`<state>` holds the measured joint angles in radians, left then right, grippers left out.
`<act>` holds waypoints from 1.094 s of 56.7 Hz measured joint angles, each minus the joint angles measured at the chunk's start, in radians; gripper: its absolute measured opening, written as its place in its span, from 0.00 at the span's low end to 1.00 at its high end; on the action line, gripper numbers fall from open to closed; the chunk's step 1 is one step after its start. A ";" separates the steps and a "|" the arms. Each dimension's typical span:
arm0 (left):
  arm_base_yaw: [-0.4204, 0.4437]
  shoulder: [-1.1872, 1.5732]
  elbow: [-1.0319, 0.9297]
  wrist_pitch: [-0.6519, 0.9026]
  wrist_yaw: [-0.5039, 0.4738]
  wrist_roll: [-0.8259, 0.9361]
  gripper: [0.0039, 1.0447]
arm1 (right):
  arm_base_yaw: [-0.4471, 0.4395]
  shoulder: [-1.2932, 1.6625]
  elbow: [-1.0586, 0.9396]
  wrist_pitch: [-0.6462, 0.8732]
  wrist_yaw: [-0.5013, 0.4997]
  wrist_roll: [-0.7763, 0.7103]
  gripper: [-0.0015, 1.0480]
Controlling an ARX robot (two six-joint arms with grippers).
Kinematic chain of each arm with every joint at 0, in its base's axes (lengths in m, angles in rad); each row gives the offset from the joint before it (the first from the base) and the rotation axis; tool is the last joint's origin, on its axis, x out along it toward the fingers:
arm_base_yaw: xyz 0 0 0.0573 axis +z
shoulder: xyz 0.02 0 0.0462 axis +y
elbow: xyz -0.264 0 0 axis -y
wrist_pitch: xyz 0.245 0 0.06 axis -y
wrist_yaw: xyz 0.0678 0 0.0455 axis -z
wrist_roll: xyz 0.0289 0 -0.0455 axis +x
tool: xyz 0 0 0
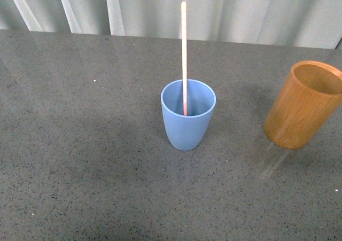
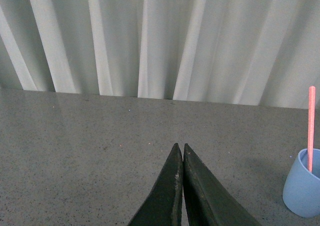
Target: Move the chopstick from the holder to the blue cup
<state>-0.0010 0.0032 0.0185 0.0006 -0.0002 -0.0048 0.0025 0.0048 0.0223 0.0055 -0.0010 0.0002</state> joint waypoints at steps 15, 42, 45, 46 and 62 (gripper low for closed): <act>0.000 -0.001 0.000 0.000 0.000 -0.001 0.04 | 0.000 0.000 0.000 -0.003 0.000 0.000 0.01; 0.000 -0.001 0.000 0.000 0.000 0.000 0.81 | 0.000 0.000 0.000 -0.004 0.001 0.000 0.76; 0.000 -0.001 0.000 0.000 0.000 0.000 0.89 | 0.000 0.000 0.000 -0.004 0.001 0.000 0.84; 0.000 -0.001 0.000 0.000 0.000 0.000 0.91 | 0.000 0.000 0.000 -0.004 0.001 0.000 0.86; 0.000 -0.001 0.000 0.000 0.000 0.000 0.94 | 0.000 0.000 0.000 -0.004 0.000 0.000 0.90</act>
<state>-0.0010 0.0021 0.0185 0.0006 -0.0002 -0.0044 0.0025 0.0044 0.0223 0.0017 -0.0006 0.0006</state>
